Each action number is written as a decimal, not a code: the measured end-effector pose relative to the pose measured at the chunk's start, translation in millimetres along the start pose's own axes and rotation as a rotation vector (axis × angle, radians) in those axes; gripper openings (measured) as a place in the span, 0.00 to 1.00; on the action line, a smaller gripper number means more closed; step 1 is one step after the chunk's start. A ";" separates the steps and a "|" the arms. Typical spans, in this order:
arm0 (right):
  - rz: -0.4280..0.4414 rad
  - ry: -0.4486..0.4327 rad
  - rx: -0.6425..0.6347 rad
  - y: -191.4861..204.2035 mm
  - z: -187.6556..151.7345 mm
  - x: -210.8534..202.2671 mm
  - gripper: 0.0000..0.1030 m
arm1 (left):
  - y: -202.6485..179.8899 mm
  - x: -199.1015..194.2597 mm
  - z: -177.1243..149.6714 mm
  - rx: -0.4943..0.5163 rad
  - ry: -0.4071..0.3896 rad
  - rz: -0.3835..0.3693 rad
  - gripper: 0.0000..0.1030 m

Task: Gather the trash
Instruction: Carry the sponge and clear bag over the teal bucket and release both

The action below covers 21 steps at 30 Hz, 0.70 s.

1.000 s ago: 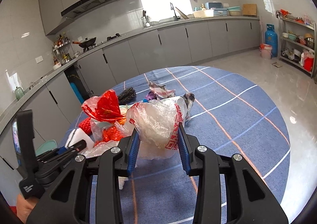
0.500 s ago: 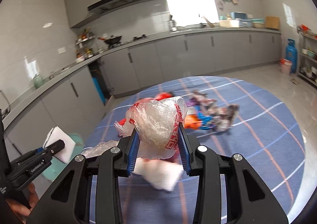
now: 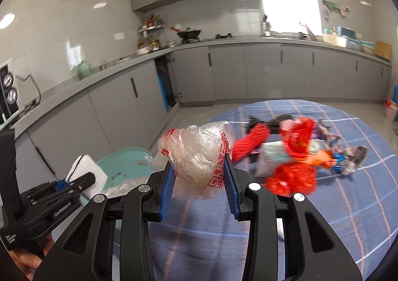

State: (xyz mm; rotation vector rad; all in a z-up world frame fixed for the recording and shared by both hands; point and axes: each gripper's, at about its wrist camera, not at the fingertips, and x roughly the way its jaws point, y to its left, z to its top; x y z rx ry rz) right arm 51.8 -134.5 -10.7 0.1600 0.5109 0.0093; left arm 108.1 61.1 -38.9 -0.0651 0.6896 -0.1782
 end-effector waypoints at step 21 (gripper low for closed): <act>0.045 0.086 -0.134 67.5 -3.3 58.2 0.38 | 39.9 26.5 -3.6 -0.073 0.044 0.083 0.26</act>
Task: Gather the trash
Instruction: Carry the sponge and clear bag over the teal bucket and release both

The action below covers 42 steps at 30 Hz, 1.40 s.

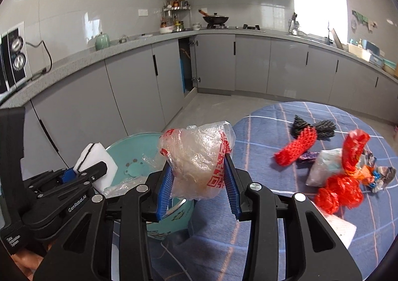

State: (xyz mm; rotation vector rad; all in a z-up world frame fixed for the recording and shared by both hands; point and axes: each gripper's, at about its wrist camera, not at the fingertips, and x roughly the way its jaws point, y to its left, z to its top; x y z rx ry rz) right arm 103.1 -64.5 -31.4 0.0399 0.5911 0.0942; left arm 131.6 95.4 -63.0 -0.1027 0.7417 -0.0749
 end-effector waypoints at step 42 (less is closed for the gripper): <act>0.111 0.038 0.104 -9.2 1.0 29.0 0.62 | 13.0 35.7 -8.9 -0.012 0.085 0.013 0.29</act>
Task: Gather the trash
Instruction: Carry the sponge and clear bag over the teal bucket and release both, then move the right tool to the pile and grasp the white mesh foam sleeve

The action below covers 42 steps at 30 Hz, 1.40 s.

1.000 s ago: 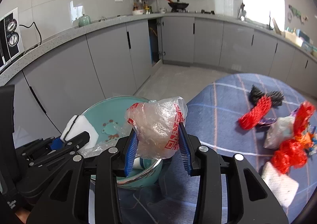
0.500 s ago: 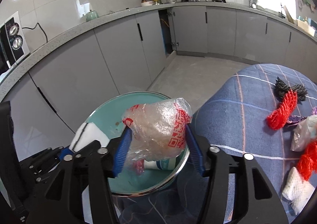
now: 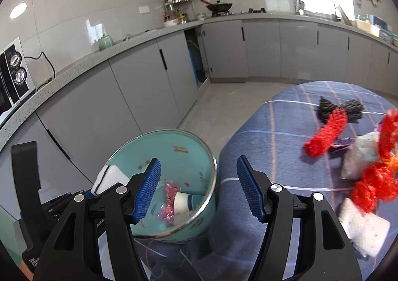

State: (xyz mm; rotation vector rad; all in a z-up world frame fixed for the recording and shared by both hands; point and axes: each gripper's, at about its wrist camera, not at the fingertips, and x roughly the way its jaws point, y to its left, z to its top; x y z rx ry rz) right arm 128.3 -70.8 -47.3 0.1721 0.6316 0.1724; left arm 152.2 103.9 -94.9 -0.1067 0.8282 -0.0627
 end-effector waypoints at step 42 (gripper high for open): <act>-0.234 -0.074 0.178 -142.0 -58.9 -119.3 0.65 | -108.9 -68.4 -34.4 0.241 -0.112 -0.054 0.94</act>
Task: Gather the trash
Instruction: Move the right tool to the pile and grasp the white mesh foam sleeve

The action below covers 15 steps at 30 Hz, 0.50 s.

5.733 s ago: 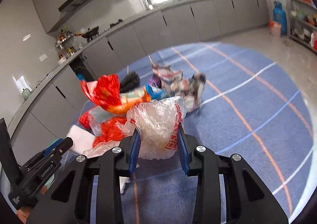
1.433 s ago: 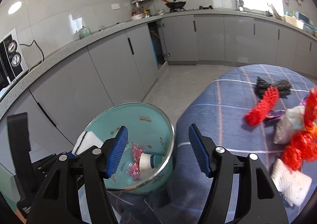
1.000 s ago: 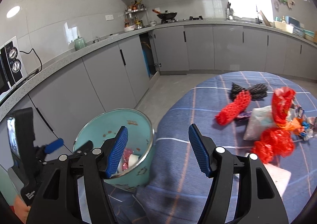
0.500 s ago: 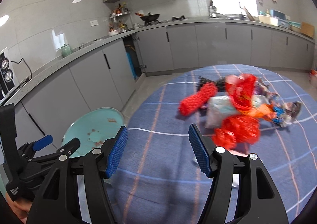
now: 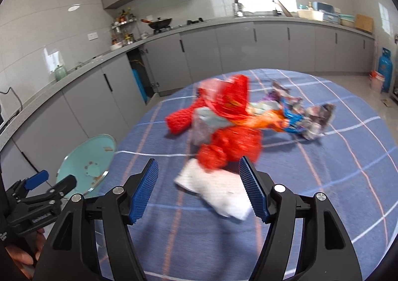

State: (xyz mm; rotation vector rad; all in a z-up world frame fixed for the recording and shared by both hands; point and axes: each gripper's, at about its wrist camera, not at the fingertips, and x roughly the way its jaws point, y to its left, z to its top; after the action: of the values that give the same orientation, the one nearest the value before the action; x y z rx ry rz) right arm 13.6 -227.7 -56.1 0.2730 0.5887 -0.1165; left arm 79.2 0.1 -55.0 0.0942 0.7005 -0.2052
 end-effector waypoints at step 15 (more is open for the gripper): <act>-0.030 0.111 -0.017 -48.6 -13.1 11.5 0.65 | -58.4 7.2 -10.9 0.116 0.058 -0.111 0.94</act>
State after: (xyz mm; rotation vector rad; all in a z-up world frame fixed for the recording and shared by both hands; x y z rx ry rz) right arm 7.0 -270.8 -83.7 0.2550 0.7041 -0.1260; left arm 64.9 -56.4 -68.9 0.1731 0.7518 -0.3503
